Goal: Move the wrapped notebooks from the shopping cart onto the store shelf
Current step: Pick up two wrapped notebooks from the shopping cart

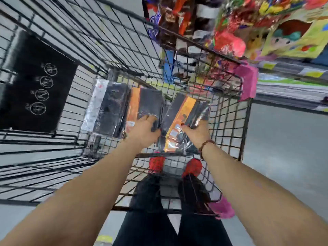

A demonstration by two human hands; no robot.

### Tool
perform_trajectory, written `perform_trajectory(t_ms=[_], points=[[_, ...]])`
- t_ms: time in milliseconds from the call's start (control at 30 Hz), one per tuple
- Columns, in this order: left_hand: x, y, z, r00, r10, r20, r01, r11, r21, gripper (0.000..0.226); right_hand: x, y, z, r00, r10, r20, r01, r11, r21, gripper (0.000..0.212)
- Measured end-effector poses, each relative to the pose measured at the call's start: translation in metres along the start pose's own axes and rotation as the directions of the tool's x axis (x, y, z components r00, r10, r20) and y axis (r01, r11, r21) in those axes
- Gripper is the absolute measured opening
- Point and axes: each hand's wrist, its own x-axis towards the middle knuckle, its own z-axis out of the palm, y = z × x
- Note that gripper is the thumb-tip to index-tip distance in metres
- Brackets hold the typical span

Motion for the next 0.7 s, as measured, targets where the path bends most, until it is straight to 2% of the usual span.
perform_trajectory(t_ms=[100,200,267,400,533,600,700], points=[[0.014,-0.006,0.003,0.999,-0.033,-0.003,0.032,0.984,-0.174,0.043,0.015,0.009,0.019,0.995,0.103,-0.001,-0.103,0.994,0.041,0.062],[0.023,-0.011,0.008,0.998,-0.049,0.03,0.055,0.961,-0.27,0.036,0.024,0.015,0.037,0.987,0.158,0.015,-0.159,0.987,0.026,0.069],[0.028,-0.014,0.01,0.997,-0.068,0.036,0.076,0.95,-0.303,0.037,0.028,0.017,0.04,0.986,0.157,-0.049,-0.157,0.988,0.003,0.065],[0.031,-0.019,0.014,0.994,-0.084,0.064,0.102,0.927,-0.362,0.035,0.028,0.02,0.04,0.978,0.108,-0.176,-0.11,0.994,-0.002,0.042],[0.028,-0.023,0.01,0.991,-0.09,0.1,0.126,0.876,-0.466,0.031,0.013,0.014,0.035,0.944,0.016,-0.33,0.042,0.985,0.17,0.027],[0.027,-0.024,0.007,0.987,-0.103,0.127,0.155,0.843,-0.515,0.03,0.004,0.009,0.036,0.95,0.02,-0.312,0.069,0.96,0.273,0.022],[0.024,-0.021,0.004,0.972,-0.147,0.183,0.23,0.749,-0.621,0.032,-0.01,0.002,0.043,0.983,0.015,-0.181,0.055,0.926,0.374,0.026]])
